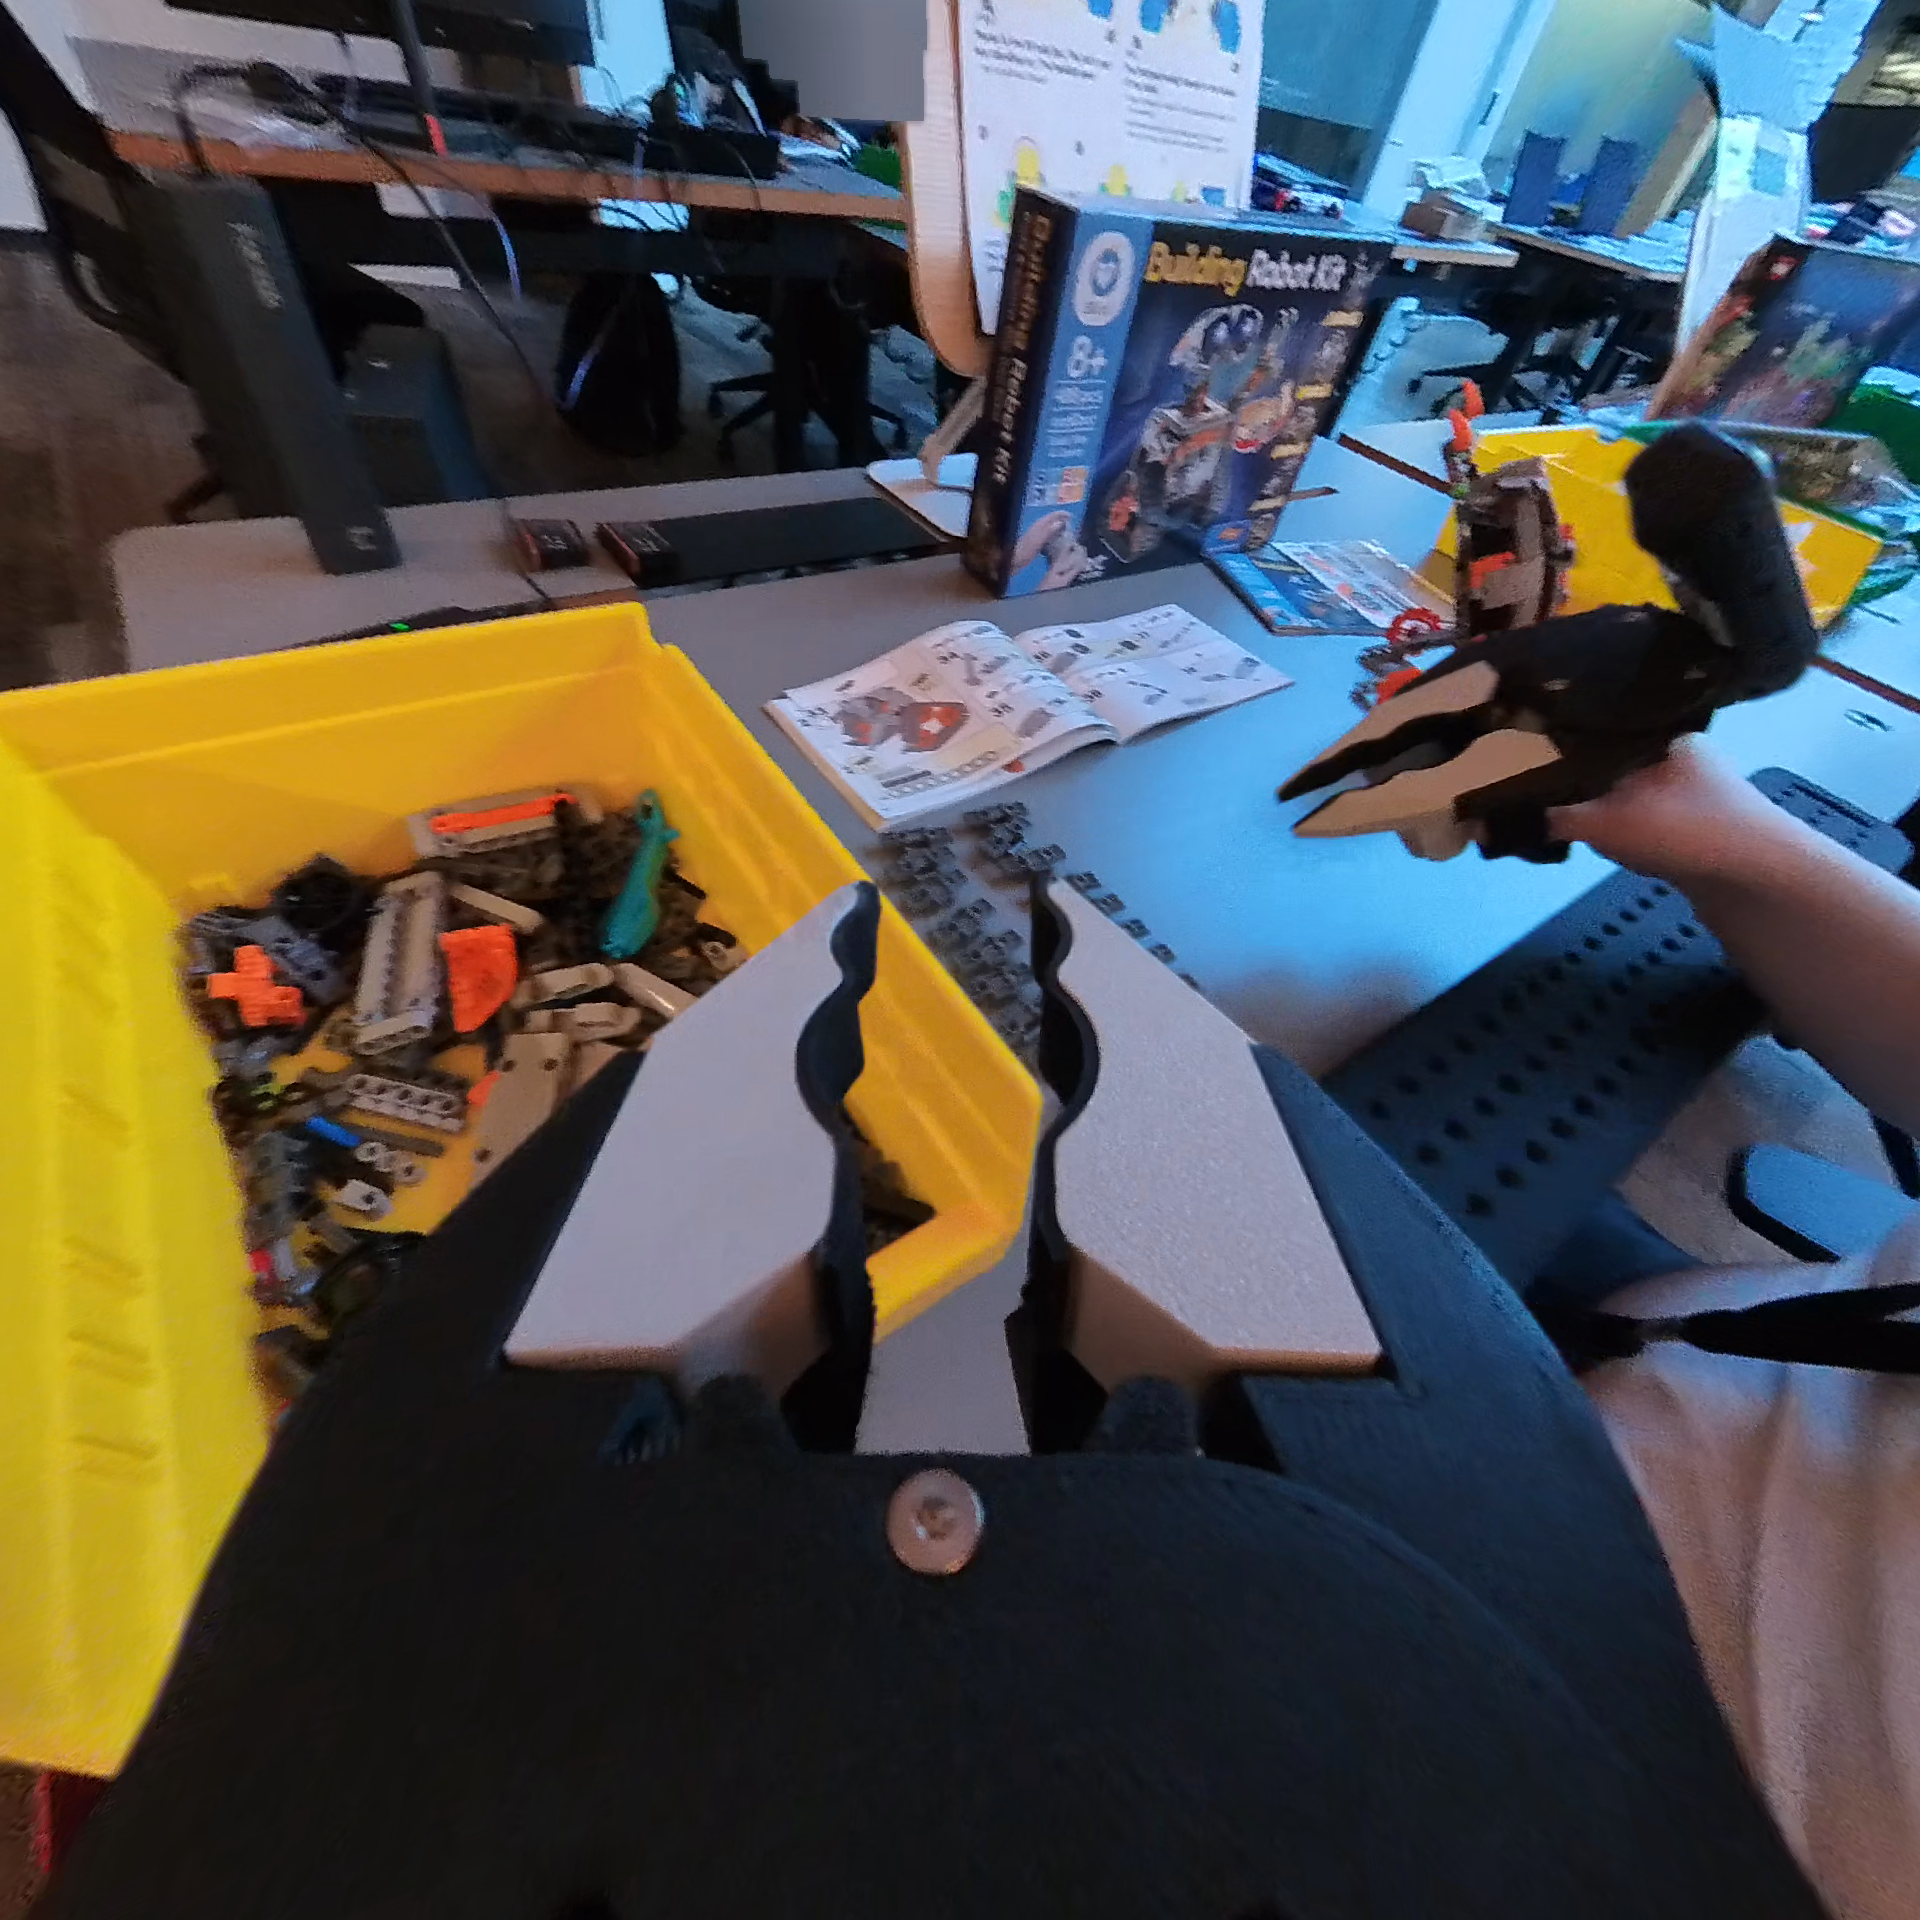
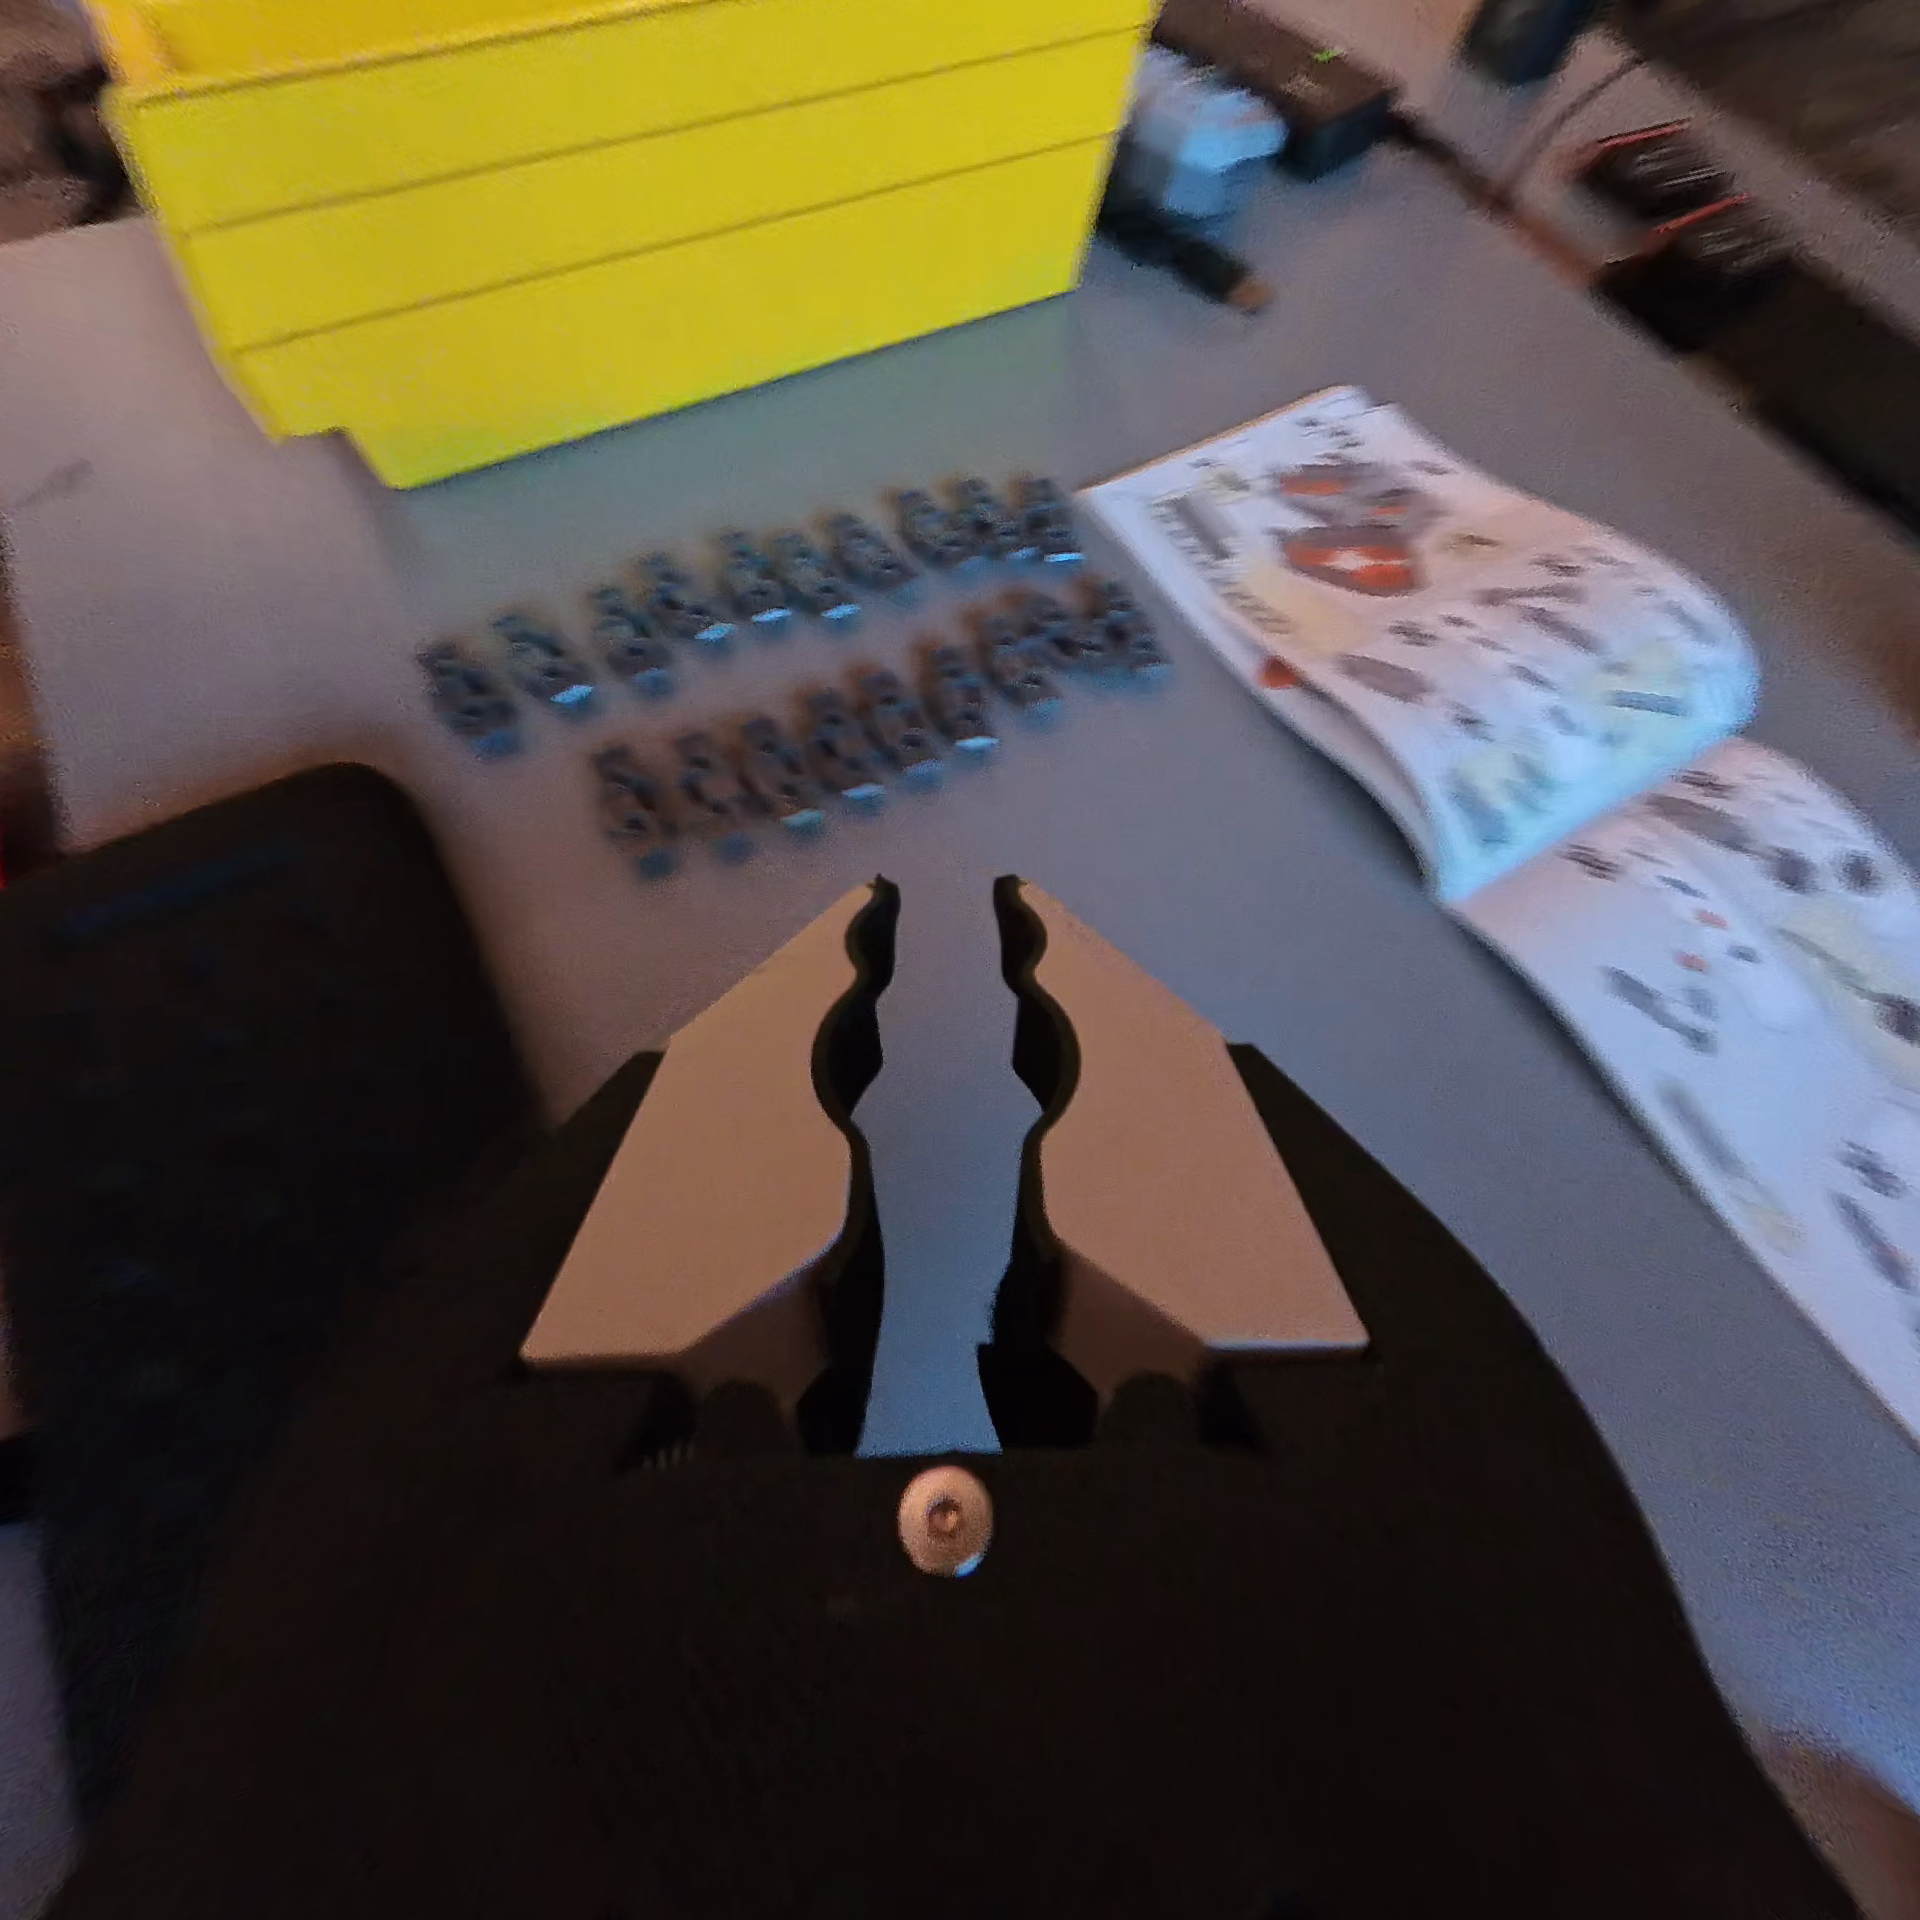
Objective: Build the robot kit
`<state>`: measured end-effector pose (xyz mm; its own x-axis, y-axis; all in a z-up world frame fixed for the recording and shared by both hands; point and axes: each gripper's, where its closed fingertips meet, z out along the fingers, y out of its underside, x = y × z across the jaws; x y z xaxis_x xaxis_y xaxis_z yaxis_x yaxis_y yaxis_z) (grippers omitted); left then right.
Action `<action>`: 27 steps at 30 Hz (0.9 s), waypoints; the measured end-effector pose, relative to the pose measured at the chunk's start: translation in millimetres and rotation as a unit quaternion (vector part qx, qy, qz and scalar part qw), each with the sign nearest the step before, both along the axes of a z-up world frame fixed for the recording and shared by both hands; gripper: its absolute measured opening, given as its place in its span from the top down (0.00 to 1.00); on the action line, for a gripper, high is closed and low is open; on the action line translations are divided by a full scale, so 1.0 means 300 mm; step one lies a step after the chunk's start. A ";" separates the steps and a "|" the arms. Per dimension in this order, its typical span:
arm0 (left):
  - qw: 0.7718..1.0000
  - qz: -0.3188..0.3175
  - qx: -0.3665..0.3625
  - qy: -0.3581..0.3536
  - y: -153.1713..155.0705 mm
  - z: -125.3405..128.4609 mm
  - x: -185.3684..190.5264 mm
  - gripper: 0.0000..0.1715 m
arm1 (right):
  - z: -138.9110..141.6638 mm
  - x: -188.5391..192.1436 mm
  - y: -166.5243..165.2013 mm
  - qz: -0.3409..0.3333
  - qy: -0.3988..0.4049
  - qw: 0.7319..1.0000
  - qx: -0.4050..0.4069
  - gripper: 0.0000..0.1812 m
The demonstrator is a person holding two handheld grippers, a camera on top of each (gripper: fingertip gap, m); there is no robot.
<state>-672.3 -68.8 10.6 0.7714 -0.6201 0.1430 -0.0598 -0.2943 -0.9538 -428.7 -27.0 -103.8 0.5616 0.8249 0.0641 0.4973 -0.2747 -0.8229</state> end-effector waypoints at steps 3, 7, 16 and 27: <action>0.999 0.024 0.025 -0.003 0.024 0.020 -0.034 0.81 | 0.014 0.112 0.057 -0.047 -0.011 0.997 0.056 0.90; 0.997 0.052 0.058 -0.009 0.061 0.046 -0.070 0.72 | 0.013 0.189 0.088 -0.083 -0.015 0.991 0.102 0.90; 0.992 0.094 0.053 0.058 0.213 -0.008 -0.140 0.64 | -0.006 0.161 0.078 -0.067 -0.006 0.994 0.084 0.90; 0.904 0.068 -0.205 0.369 0.517 -0.331 -0.339 0.83 | -0.011 0.166 0.078 -0.069 -0.008 0.994 0.087 0.90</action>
<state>-773.9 86.2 -88.8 0.8153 -0.5246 -0.2452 -0.5724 -0.6659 -0.4785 -378.7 -3.6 -107.0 0.6659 0.7162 0.2089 0.4791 -0.1958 -0.8556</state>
